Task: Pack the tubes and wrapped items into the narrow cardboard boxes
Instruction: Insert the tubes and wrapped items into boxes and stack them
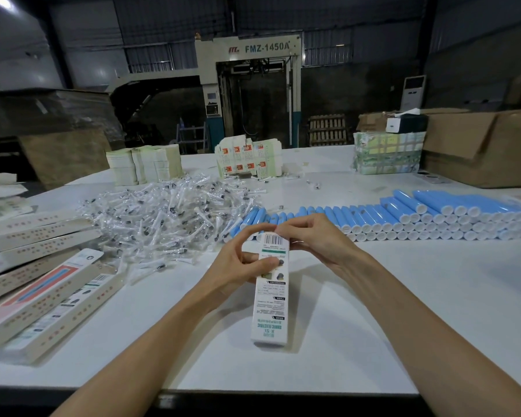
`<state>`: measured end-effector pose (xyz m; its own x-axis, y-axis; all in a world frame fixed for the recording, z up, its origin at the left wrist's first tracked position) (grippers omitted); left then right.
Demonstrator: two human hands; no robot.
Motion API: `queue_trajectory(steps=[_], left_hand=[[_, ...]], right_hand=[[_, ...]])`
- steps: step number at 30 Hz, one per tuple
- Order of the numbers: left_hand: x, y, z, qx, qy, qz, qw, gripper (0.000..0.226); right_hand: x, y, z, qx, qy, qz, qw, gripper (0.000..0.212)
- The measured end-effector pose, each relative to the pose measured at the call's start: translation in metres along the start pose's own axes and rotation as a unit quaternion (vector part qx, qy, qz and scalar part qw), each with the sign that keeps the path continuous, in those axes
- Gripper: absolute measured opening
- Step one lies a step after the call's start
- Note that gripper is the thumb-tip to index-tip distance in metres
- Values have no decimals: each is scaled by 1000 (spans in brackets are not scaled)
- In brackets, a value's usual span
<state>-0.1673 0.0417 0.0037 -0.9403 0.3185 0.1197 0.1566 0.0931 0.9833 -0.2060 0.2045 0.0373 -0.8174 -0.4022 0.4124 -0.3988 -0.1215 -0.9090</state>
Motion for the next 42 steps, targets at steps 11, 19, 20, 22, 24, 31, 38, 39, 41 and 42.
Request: queue_trajectory(steps=[11,19,20,22,24,31,38,39,41,42], left_hand=[[3,12,-3,53,32,18,998,55],[2,18,-14,53,17,40,998,48],[2,20,-16,60,28,48,997,47],[1,24,-18,82,53,65,993,47],[1,30,-19,117,79,80,987,48],[7,60,-13,203,134,158,957,55],[11,49,-10,163,111,145,970,69],[12,49,-10,158,106,142,971,72],[12,49,-11,160,103,145,971,74],[12,49,-12,162,103,147,970,75]], right_hand=[[3,-3,-6,10,40,-4,999,15],[-1,-18,6,-36,-44,-53,997,19],[-2,-18,10,-26,-62,-53,996,21],[-2,-14,15,-7,-63,-47,997,29],[1,-16,12,-17,-13,-69,997,30],[1,-42,-1,-104,71,-202,971,25],[2,-44,-10,-61,126,-184,973,17],[3,-44,-10,-56,128,-183,973,17],[5,-46,-8,-48,121,-184,974,17],[6,-47,-8,-51,113,-185,975,17]])
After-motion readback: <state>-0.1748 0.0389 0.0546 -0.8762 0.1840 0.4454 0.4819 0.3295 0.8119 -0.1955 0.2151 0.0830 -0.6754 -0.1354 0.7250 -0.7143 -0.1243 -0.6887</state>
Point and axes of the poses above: each hand's wrist, its own x-axis towards the middle knuckle, its own z-axis out of the palm, y = z × x, the point moved 7 cm from there along x, towards the middle knuckle, and after that the axes turned 11 degrees about -z, right-handed, at the moved point
